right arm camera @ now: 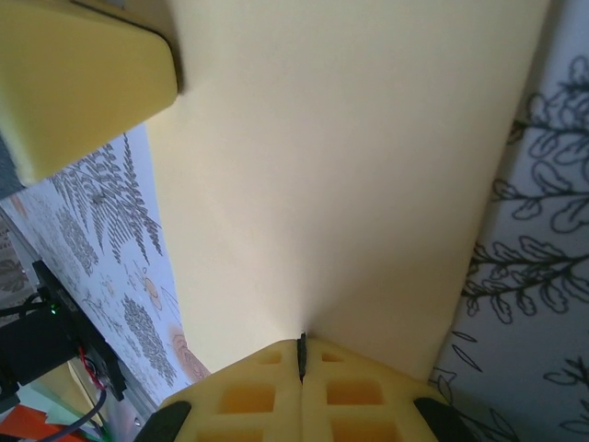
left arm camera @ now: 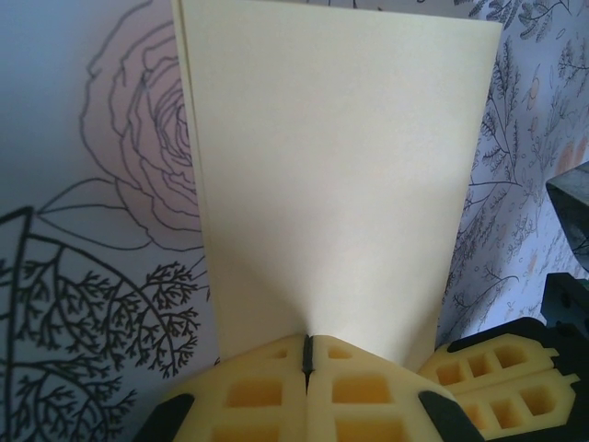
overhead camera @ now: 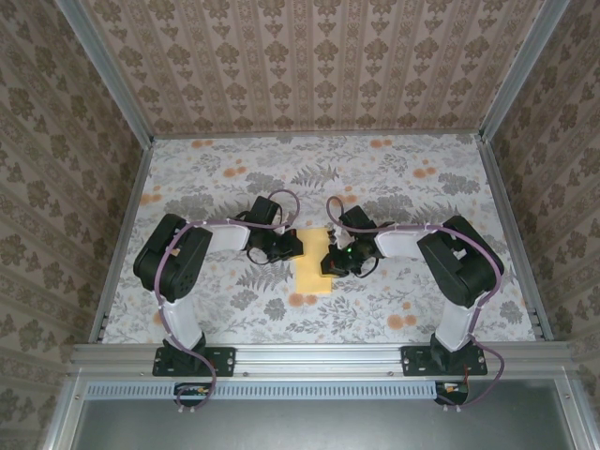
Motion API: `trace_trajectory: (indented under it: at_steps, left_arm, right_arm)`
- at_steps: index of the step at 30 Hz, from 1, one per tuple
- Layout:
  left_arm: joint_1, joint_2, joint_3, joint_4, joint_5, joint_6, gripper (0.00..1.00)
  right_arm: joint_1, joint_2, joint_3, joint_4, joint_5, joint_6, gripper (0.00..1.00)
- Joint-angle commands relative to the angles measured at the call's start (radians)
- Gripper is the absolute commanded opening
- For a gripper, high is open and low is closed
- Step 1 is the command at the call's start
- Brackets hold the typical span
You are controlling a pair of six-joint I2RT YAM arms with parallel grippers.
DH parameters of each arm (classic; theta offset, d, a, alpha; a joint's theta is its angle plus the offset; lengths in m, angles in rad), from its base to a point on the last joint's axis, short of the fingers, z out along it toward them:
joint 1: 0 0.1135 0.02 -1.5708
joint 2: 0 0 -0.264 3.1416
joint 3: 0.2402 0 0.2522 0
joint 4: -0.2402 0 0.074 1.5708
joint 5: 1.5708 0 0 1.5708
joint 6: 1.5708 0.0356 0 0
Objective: Fold a paper plane with a square sheet of paper (pick it up from the middle)
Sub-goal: Fold the square sheet of paper in half at the center of the table.
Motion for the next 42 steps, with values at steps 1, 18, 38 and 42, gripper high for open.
trace_trajectory:
  at_steps: [1,18,38,42]
  left_arm:
    - [-0.012,0.153,-0.106,-0.209,-0.245,-0.020,0.00]
    - [-0.011,0.141,-0.129,-0.183,-0.242,-0.027,0.00]
    - [-0.011,0.119,-0.141,-0.177,-0.248,-0.053,0.00]
    - [-0.005,0.113,-0.148,-0.174,-0.252,-0.058,0.00]
  right_arm:
    - [0.005,0.004,-0.041,-0.072,-0.033,-0.053,0.00]
    - [0.002,-0.205,-0.129,-0.152,-0.003,-0.128,0.00]
    - [0.064,-0.060,-0.108,0.017,0.049,-0.031,0.00]
    - [0.053,-0.097,-0.189,-0.024,0.055,-0.061,0.00]
